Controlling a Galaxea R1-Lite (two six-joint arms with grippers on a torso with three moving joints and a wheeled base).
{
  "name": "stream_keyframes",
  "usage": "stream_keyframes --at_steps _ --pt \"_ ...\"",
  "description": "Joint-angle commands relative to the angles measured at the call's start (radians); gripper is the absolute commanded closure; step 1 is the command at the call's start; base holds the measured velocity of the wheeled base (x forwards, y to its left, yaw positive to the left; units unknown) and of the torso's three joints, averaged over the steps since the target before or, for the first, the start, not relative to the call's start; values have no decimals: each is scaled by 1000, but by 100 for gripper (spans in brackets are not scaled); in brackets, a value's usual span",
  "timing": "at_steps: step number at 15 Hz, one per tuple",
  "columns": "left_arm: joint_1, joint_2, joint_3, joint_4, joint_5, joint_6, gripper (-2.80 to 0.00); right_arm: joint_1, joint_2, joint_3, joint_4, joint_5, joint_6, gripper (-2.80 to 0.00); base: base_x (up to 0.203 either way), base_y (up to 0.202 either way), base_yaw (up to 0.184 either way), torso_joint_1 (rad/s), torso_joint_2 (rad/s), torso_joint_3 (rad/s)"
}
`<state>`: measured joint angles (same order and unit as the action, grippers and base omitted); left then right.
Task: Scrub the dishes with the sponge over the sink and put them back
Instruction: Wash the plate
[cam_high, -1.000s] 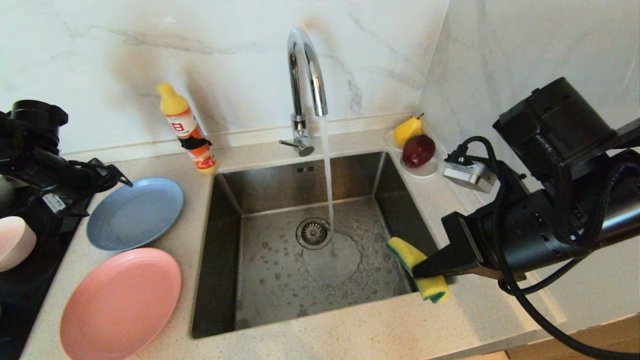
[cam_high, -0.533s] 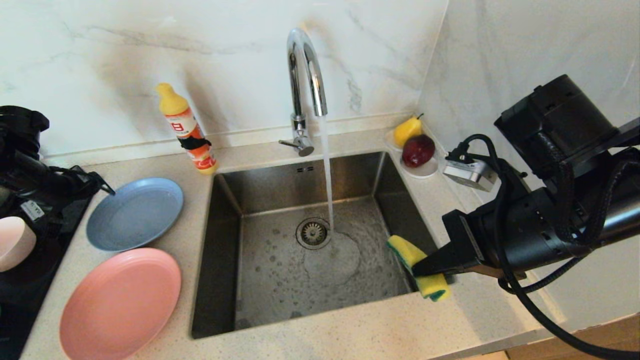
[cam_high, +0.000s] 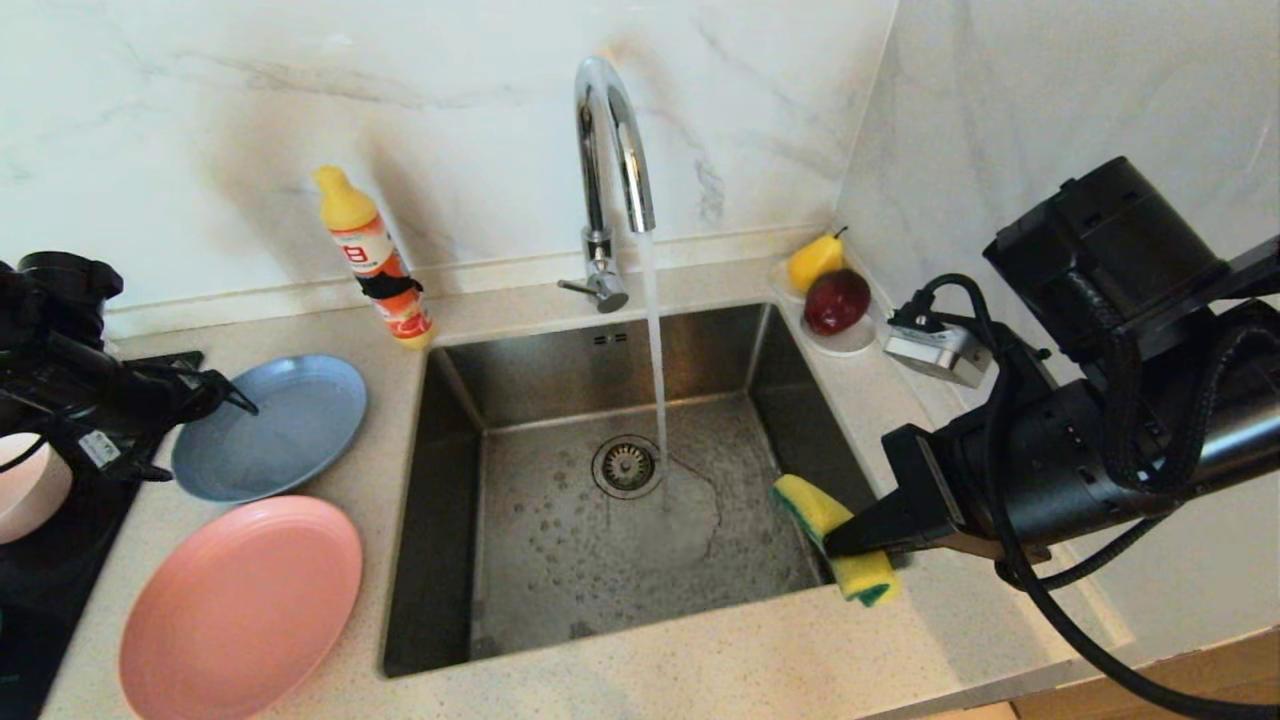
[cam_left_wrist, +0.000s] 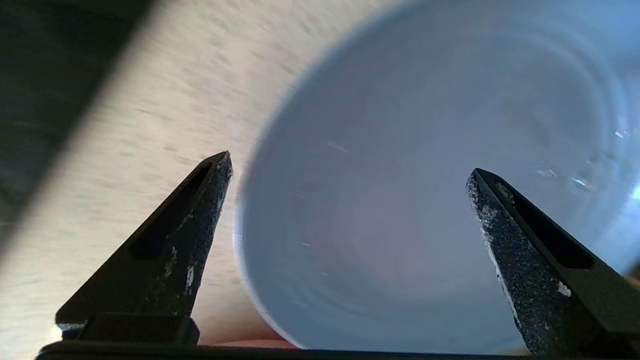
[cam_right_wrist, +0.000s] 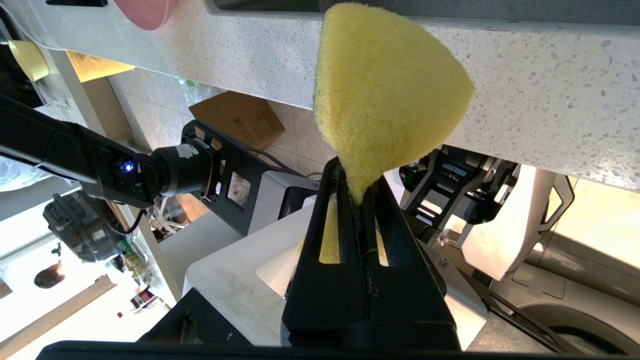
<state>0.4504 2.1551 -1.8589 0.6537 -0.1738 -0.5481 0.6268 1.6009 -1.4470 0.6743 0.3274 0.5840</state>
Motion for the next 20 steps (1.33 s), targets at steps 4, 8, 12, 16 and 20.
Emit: stream_keyframes --at_steps 4,8,12,16,20 --pt "11 22 0 3 -44 -15 -280 -1 -1 10 3 1 3 0 0 0 0 0 0 0" --pt "11 23 0 3 -46 -15 -280 -1 -1 16 2 1 3 0 0 0 0 0 0 0" --pt "11 35 -5 3 -41 -13 0 -1 -4 16 2 1 3 0 0 0 0 0 0 0" --pt "11 38 -12 3 -38 -12 0 -1 -6 14 2 1 5 0 0 0 0 0 0 0" --pt "11 38 -13 3 -35 -12 0 -1 -7 17 2 1 5 0 0 0 0 0 0 0"
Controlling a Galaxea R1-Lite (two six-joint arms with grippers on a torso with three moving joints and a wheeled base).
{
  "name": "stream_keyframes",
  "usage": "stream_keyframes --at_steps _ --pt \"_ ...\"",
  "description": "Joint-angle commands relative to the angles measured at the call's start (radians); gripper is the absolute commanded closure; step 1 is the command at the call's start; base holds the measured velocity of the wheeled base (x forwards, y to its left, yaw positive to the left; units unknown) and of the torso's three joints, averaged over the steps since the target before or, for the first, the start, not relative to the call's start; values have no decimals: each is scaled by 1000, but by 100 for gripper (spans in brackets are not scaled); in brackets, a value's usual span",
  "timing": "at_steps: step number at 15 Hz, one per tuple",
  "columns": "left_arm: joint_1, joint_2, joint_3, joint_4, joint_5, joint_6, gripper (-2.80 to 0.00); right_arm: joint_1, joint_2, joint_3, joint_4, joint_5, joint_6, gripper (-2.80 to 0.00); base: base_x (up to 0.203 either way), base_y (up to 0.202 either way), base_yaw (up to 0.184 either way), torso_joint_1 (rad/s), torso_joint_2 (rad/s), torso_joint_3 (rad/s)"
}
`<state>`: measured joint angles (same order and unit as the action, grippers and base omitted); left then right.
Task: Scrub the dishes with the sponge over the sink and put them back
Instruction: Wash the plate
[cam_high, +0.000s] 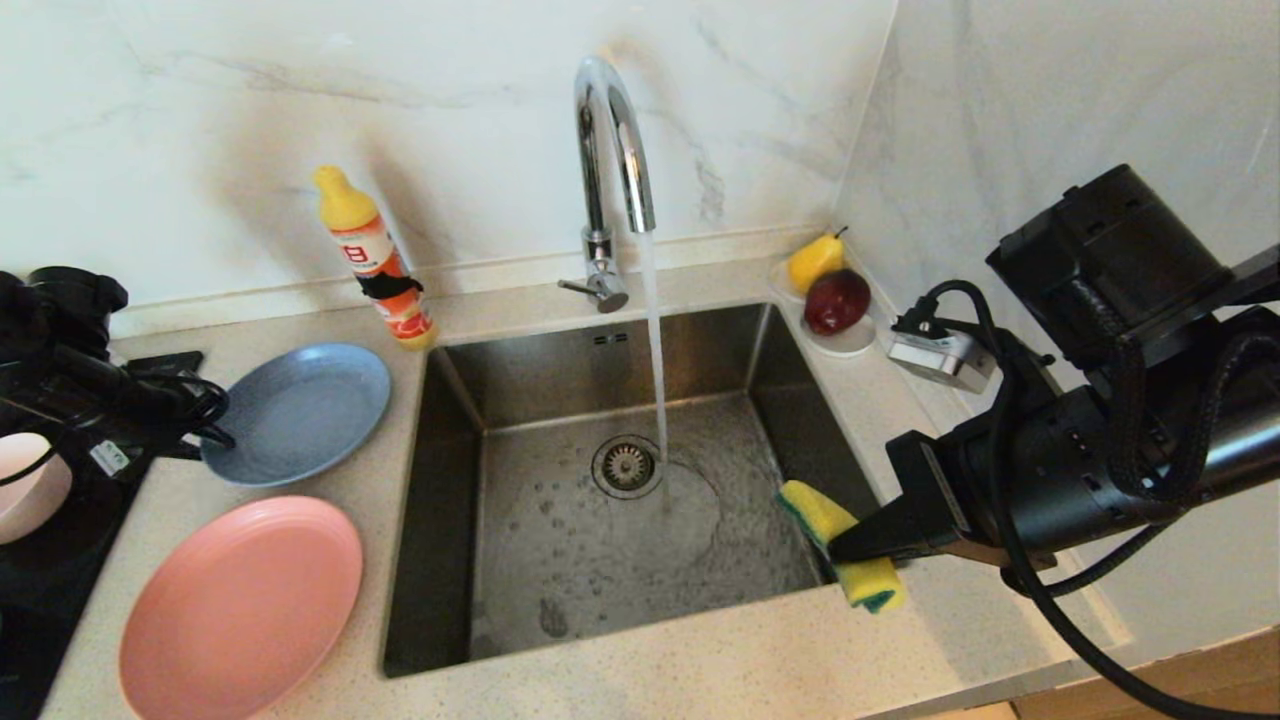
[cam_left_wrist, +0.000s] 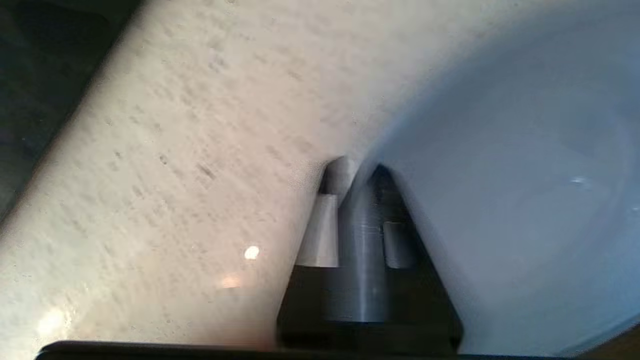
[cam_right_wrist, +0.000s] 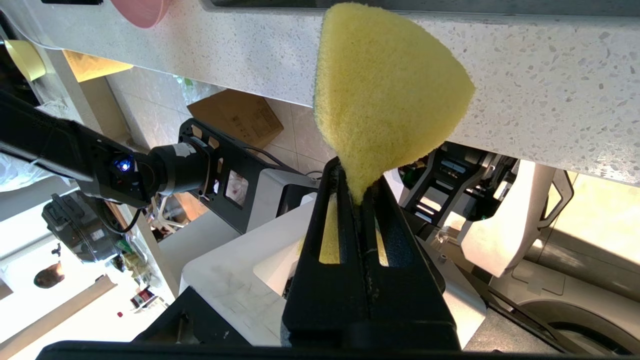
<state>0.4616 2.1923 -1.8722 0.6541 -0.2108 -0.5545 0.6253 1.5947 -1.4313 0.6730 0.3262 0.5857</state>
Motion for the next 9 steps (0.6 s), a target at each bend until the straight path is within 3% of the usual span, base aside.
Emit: stream_keyframes --at_steps 1,9 --pt "0 1 1 1 2 -5 0 1 -1 0 4 2 3 0 0 0 0 0 0 0" --pt "35 -43 -9 10 2 -4 0 1 1 -5 4 3 5 0 0 0 0 0 0 0"
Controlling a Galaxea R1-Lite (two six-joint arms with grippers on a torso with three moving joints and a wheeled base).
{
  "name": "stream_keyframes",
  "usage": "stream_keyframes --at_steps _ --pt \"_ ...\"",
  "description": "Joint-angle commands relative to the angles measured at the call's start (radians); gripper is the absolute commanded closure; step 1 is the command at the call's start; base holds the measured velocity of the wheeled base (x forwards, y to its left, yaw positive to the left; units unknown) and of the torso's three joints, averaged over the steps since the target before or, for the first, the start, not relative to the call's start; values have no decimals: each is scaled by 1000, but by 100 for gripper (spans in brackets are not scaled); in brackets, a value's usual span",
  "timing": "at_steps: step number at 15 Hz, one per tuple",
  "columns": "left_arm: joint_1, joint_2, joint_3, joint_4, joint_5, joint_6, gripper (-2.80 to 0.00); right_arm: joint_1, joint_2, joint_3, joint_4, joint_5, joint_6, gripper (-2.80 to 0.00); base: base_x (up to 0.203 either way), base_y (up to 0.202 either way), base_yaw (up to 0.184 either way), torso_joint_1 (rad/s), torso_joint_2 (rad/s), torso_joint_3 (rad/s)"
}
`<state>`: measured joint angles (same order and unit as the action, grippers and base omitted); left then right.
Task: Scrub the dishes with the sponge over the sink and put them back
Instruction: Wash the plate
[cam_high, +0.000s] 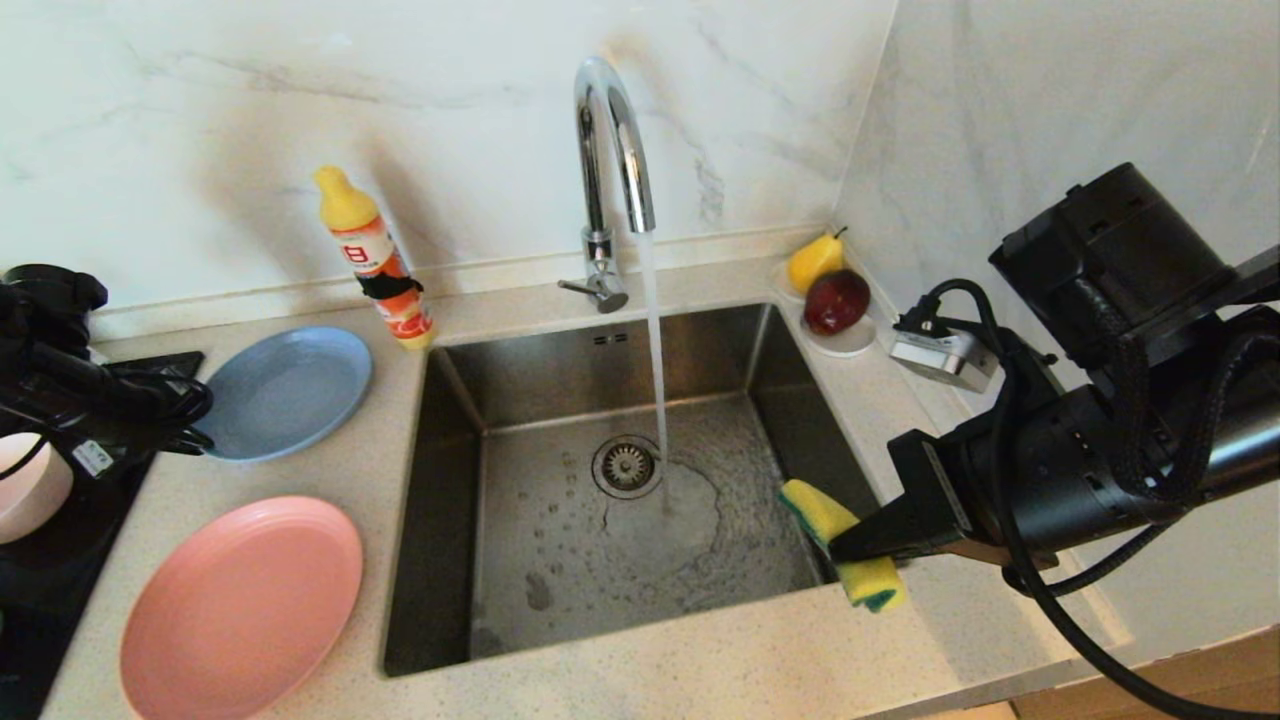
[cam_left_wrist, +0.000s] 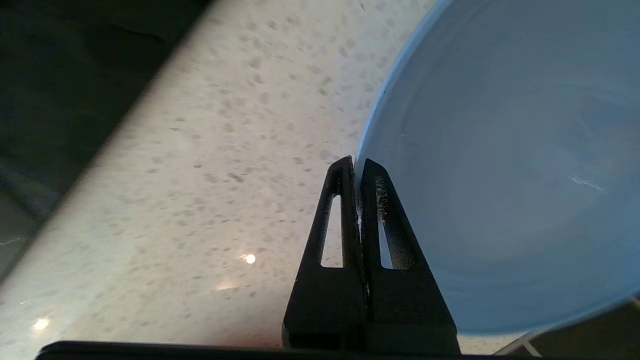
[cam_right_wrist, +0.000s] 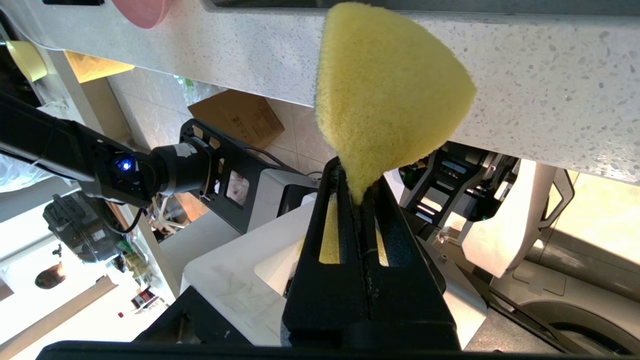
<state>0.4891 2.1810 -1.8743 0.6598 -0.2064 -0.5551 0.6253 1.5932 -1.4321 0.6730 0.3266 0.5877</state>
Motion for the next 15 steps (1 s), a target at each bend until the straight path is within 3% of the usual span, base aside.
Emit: stream_keyframes --at_steps 1,12,13,15 --pt "11 -61 -12 6 -2 -5 0 2 4 -10 4 3 3 0 0 0 0 0 0 0" --pt "19 -424 -8 57 -13 -5 0 8 -18 -2 5 3 4 0 0 0 0 0 0 0" --pt "18 -467 -8 74 -39 -4 0 8 -20 -1 5 3 4 0 0 0 0 0 0 0" --pt "16 -547 -13 119 -151 7 0 8 -24 -1 5 3 4 0 0 0 0 0 0 0"
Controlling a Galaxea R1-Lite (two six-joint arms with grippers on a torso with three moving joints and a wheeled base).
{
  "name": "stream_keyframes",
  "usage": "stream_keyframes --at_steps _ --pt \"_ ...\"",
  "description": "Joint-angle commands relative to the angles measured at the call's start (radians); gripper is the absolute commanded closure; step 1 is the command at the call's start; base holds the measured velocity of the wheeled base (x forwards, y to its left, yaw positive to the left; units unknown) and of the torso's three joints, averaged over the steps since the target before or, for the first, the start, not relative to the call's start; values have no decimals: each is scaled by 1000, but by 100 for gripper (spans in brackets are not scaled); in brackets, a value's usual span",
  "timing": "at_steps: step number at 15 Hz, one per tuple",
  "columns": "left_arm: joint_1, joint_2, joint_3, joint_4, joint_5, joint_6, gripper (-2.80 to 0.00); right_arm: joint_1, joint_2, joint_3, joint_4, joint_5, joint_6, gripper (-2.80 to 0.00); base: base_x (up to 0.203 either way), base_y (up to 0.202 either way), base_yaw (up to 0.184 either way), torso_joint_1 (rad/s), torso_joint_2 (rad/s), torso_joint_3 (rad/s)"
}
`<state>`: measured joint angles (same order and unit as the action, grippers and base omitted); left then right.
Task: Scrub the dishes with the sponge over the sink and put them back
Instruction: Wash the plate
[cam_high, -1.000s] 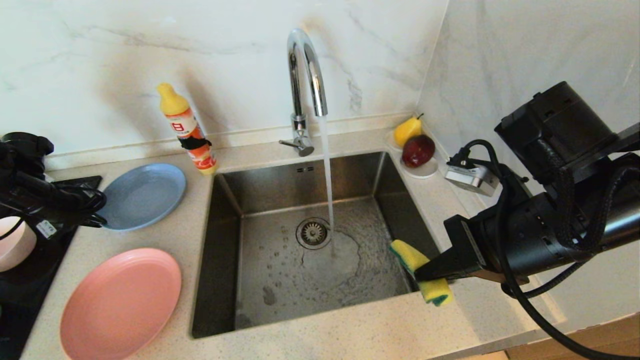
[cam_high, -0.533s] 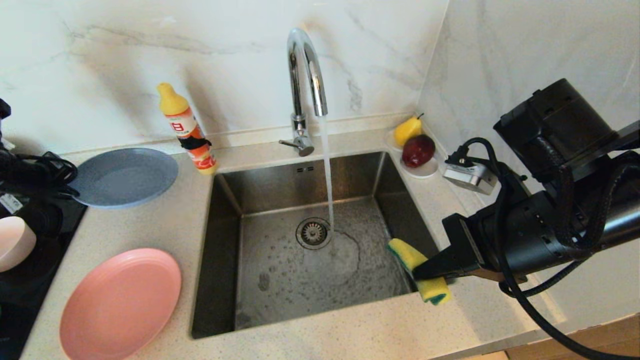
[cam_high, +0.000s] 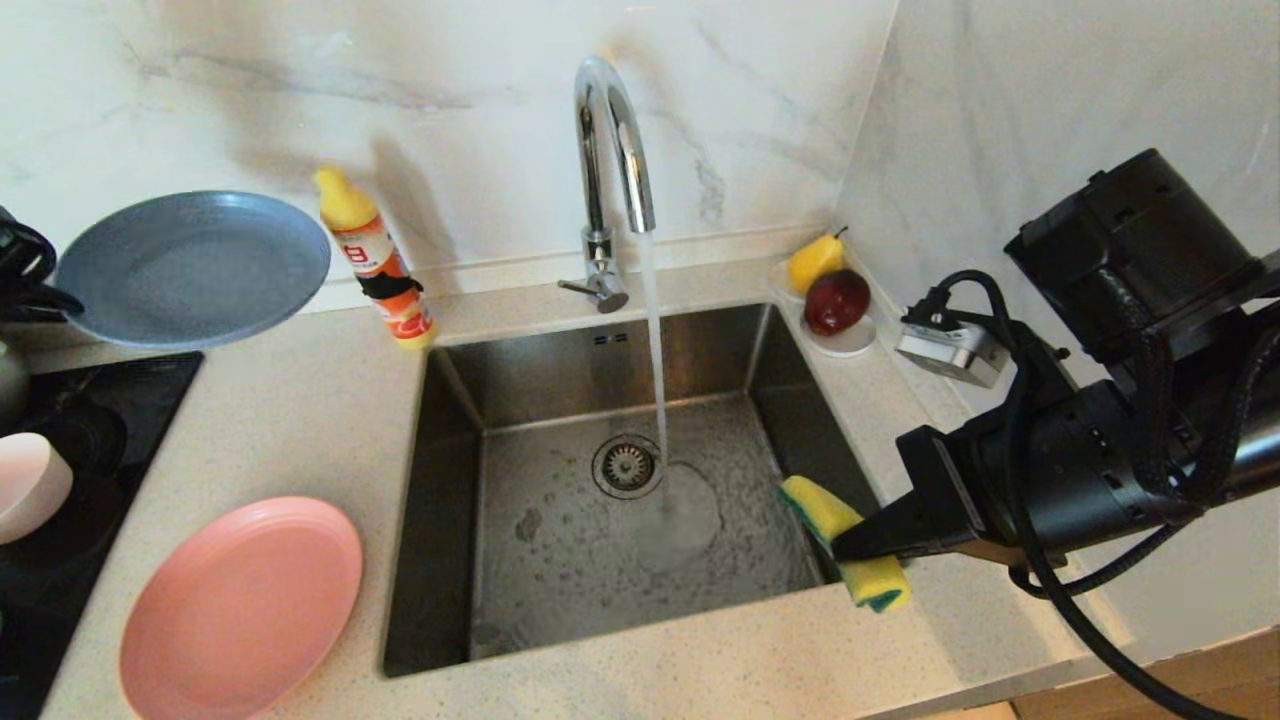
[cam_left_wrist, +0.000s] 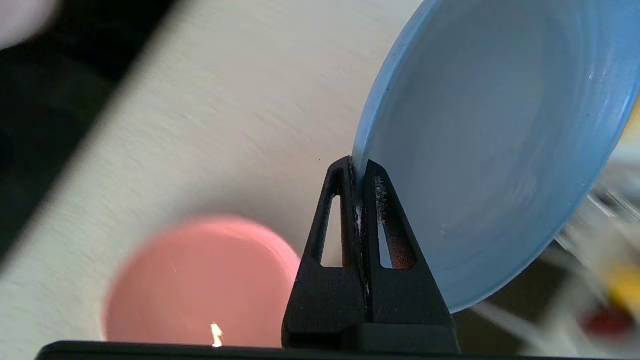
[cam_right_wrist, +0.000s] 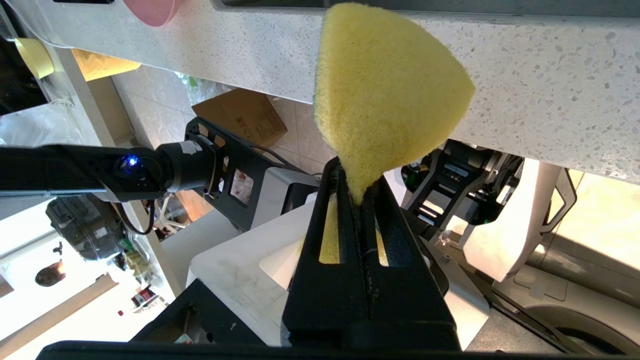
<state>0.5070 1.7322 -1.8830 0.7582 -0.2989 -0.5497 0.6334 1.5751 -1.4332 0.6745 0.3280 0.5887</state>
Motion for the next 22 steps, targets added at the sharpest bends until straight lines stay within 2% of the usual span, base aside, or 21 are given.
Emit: stream_keyframes --at_steps 1,4,9,11,13,15,19,22 --pt "-15 -130 -7 48 -90 20 0 1 -9 0 4 2 3 0 0 0 0 0 0 0" --pt "-116 -178 3 109 -102 94 0 0 -14 2 4 0 3 0 0 0 0 0 0 0" --pt "-302 -246 88 128 -86 149 0 0 -13 4 4 0 5 0 0 0 0 0 0 0" --pt "-391 -256 158 125 -35 165 0 -3 -14 5 4 0 3 0 0 0 0 0 0 0" --pt "-499 -253 222 109 62 175 0 -4 -14 5 4 0 3 0 0 0 0 0 0 0" --pt "-604 -228 297 35 150 169 0 -6 -11 7 3 2 3 0 0 0 0 0 0 0" --pt "-728 -115 342 -118 234 118 0 -8 -15 7 2 2 3 0 0 0 0 0 0 0" --pt "-789 -32 339 -201 257 84 0 -10 -16 11 2 0 2 0 0 0 0 0 0 0"
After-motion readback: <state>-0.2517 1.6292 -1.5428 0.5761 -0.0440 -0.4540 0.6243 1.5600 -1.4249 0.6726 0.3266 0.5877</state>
